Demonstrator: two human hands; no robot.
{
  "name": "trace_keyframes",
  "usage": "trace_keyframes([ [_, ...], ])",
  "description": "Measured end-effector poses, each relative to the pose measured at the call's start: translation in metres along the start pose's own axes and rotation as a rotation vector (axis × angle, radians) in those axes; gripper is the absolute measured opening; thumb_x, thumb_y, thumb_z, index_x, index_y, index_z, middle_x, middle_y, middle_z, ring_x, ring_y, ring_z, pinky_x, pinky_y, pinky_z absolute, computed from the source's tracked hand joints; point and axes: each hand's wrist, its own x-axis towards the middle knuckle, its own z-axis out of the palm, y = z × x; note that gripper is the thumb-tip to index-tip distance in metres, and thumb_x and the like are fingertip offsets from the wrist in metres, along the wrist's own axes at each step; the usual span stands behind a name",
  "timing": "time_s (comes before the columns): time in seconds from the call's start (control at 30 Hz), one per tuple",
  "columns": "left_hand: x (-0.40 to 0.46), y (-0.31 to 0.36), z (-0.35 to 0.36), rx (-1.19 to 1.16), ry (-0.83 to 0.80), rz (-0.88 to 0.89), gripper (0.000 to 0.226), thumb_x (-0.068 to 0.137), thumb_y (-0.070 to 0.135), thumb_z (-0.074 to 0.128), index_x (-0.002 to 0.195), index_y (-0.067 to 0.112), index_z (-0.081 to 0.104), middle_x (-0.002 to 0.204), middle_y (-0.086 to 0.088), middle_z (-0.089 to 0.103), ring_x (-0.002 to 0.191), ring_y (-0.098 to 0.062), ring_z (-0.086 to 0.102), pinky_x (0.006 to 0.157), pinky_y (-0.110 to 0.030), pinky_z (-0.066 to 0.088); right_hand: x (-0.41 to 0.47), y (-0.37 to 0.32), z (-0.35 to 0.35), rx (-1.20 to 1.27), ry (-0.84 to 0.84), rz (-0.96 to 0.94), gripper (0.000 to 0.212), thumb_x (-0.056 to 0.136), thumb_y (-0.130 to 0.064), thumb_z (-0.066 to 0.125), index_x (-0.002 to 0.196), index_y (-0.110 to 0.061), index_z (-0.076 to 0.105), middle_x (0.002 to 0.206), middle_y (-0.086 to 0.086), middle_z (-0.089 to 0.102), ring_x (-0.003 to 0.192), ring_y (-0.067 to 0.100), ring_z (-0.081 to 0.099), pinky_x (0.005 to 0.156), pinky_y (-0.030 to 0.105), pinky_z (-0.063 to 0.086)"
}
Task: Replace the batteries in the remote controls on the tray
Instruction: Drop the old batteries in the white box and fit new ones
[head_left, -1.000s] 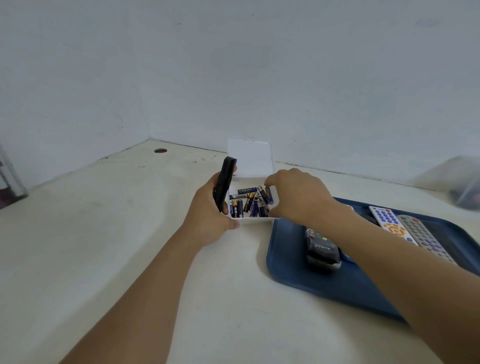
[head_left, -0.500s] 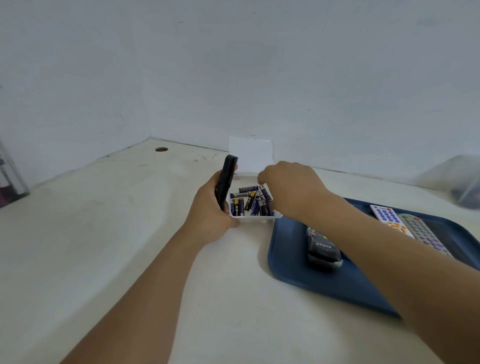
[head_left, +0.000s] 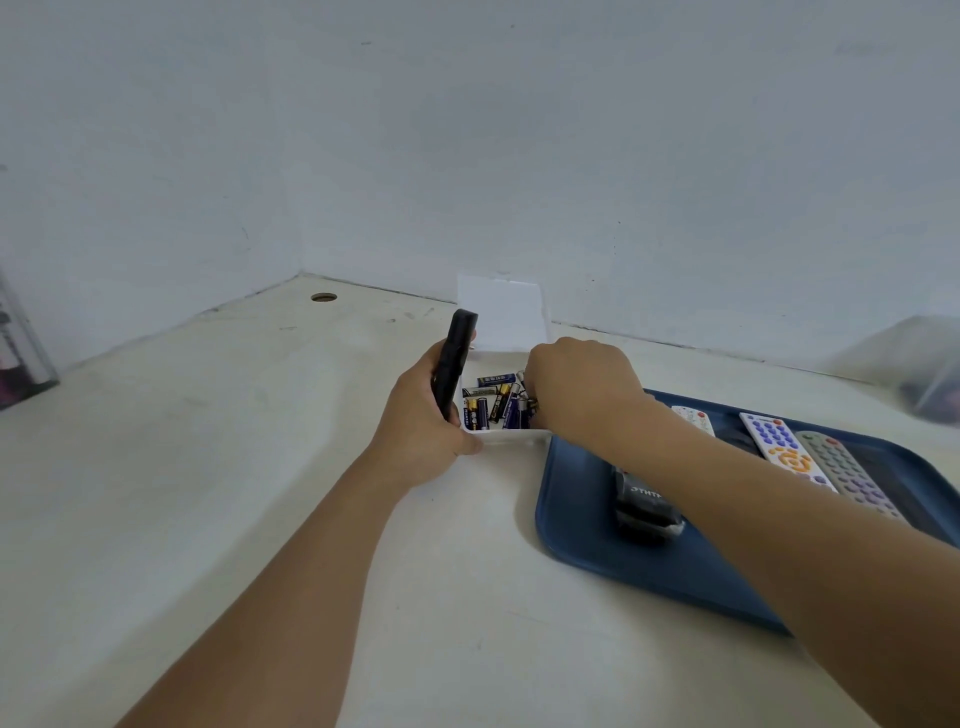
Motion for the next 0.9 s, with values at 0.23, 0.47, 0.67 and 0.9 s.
trace_keyframes([
  [0.23,0.001,0.001,0.002,0.013,0.008,-0.007,0.1,0.057,-0.016,0.084,0.139,0.031,0.051,0.065,0.004,0.049,0.051,-0.013,0.045,0.054,-0.024,0.046,0.003,0.005,-0.009,0.541,0.103,-0.073,0.007,0.087,-0.017,0.066,0.091,-0.013,0.064,0.089,0.001,0.065,0.079,0.02,0.059,0.066,0.033,0.049],
  [0.47,0.002,-0.001,0.001,-0.004,-0.012,-0.025,0.101,0.058,-0.017,0.084,0.14,0.032,0.05,0.061,0.001,0.045,0.049,-0.011,0.044,0.052,-0.024,0.044,0.013,-0.013,-0.008,-0.001,-0.066,-0.253,0.031,0.084,0.009,0.051,0.068,-0.014,0.037,0.067,0.001,0.034,0.053,0.015,0.036,0.047,0.027,0.027],
  [0.67,0.001,0.001,0.0,-0.008,-0.015,-0.021,0.1,0.058,-0.019,0.08,0.127,0.049,0.052,0.059,0.002,0.047,0.049,-0.013,0.043,0.053,-0.023,0.043,0.018,-0.024,-0.013,-0.171,-0.014,-0.297,0.039,0.084,0.006,0.053,0.065,-0.017,0.028,0.067,-0.001,0.035,0.053,0.016,0.035,0.059,0.032,0.036],
  [0.9,-0.002,0.002,0.0,-0.027,-0.009,-0.042,0.1,0.059,-0.019,0.081,0.121,0.052,0.049,0.052,0.017,0.051,0.05,-0.012,0.043,0.052,-0.016,0.043,0.023,-0.026,-0.007,-0.22,-0.058,-0.303,0.018,0.091,0.0,0.051,0.083,-0.015,0.045,0.067,-0.003,0.037,0.054,0.016,0.038,0.05,0.028,0.028],
])
